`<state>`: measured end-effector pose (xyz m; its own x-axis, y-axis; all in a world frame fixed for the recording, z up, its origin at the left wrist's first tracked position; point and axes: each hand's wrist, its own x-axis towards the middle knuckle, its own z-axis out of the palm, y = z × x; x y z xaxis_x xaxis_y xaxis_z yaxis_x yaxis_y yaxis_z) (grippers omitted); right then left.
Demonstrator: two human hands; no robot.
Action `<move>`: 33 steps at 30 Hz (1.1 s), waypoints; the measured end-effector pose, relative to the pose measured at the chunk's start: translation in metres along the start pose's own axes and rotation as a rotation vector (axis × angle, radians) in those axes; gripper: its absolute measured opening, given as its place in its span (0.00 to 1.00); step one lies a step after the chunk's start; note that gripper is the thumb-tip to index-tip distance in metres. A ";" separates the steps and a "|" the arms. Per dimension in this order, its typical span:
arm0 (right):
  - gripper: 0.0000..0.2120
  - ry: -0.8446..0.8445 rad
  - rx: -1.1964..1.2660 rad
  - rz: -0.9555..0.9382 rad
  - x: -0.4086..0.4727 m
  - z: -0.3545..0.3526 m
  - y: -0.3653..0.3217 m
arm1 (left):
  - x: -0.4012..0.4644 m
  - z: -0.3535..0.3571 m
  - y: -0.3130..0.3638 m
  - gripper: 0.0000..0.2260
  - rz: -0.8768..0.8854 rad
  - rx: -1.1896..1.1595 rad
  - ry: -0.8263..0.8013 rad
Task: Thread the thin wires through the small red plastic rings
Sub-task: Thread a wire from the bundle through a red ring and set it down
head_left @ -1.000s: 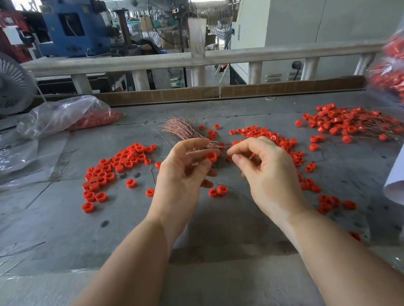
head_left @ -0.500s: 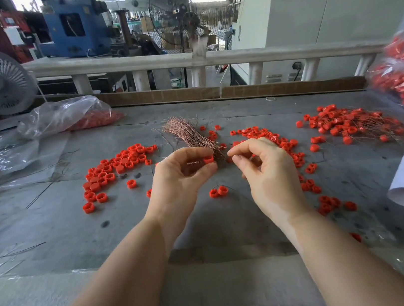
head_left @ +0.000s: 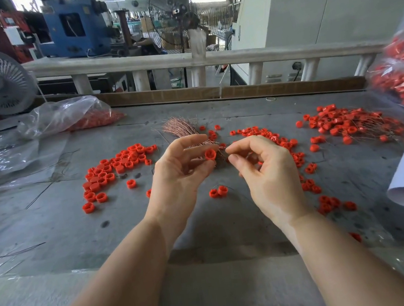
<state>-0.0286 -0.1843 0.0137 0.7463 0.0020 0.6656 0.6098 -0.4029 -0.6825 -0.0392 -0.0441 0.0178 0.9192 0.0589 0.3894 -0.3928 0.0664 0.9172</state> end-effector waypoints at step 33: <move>0.05 -0.038 -0.095 0.032 0.000 -0.001 -0.006 | -0.002 0.003 0.003 0.16 0.027 0.037 -0.027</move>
<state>-0.0329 -0.1827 0.0179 0.7755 0.0215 0.6310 0.5589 -0.4881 -0.6703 -0.0426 -0.0468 0.0204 0.9089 0.0335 0.4157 -0.4166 0.0286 0.9086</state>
